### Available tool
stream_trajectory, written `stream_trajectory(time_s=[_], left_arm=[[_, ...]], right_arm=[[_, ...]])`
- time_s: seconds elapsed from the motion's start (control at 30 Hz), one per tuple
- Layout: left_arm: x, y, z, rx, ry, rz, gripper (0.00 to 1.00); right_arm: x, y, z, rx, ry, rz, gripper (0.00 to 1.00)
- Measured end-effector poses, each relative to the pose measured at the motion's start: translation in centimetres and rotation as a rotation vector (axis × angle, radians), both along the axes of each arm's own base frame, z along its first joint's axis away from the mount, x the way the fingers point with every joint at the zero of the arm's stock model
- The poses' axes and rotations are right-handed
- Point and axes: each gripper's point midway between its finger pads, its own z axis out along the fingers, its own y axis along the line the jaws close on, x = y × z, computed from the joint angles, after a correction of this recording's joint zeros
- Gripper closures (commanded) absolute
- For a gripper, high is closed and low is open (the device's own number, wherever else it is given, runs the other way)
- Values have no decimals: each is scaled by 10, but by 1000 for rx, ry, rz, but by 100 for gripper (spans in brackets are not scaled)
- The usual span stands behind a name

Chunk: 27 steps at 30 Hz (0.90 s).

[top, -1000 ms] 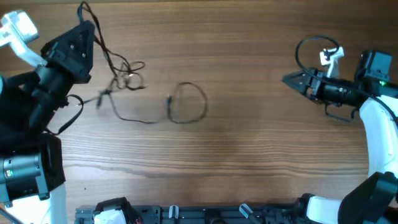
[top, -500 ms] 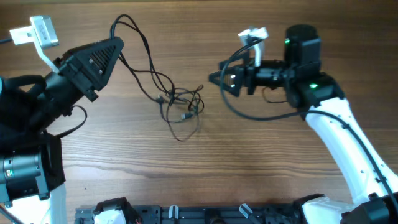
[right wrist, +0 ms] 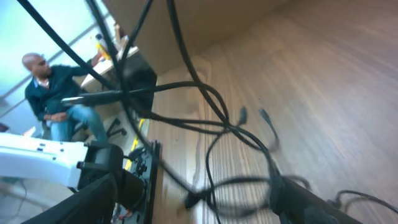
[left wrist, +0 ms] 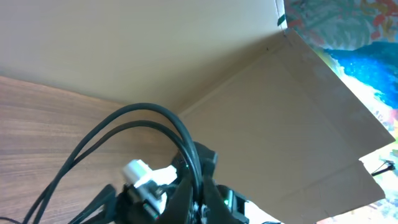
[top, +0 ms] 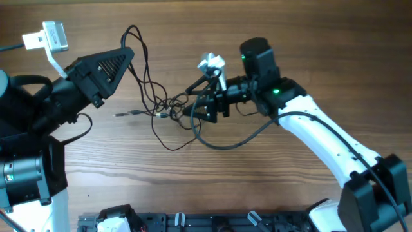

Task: Untangle cables

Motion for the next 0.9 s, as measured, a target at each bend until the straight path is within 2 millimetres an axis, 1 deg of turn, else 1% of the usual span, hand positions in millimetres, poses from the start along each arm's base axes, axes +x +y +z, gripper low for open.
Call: stream_trajectory(time_s=[0.07,0.1,0.13,0.17,0.2,0.23,0.3,0.33,0.4,0.43,0.5,0.53,0.57,0.7,0.73,0.8,0.83,0.87,0.9], left_arm=[[0,0,0,-1,1,-3,96],[-1,-1,0,-1,1,-5,96],[-1,-1,0,-1,1,-6,96],[-1,-1,0,-1,2,-6,96],[-1,-1,0,-1,2,-6,96],[-1,-1,0,-1,2,-5,96],[1,1,-1,6,-4,6,96],[2,2,-1,13,-9,19,96],[8,10,-2,33,-23,69,96],[11,14,-2,41,-27,90,96],[16,23,-6,62,-25,137,96],[19,27,-10,68,-18,151,96],[23,30,-14,76,-9,162,96],[29,34,-25,117,-8,171,96],[30,38,-25,130,-13,188,96],[30,42,-31,153,3,200,96],[29,42,-37,159,25,195,96],[29,42,-43,165,49,191,96],[31,43,-56,185,92,182,96]], right_arm=[[-5,10,-5,3,-16,29,29],[-6,14,-7,6,-26,40,38],[-7,19,-9,10,-30,49,50],[-7,24,-13,7,-33,50,82],[-4,26,-16,-5,-20,32,94],[0,27,-19,-23,-9,2,96],[15,24,-29,-80,54,-106,96],[24,19,-37,-120,105,-177,96],[41,1,-56,-212,220,-328,96],[52,-15,-69,-271,302,-429,96],[66,-42,-84,-345,400,-572,96],[73,-65,-92,-398,466,-676,96],[77,-83,-97,-437,507,-751,96],[83,-164,-123,-619,629,-1036,96],[81,-193,-134,-686,662,-1122,96],[81,-220,-143,-738,684,-1201,96],[80,-230,-144,-758,691,-1227,96],[78,-234,-146,-774,692,-1241,96],[77,-235,-146,-781,692,-1244,96]])
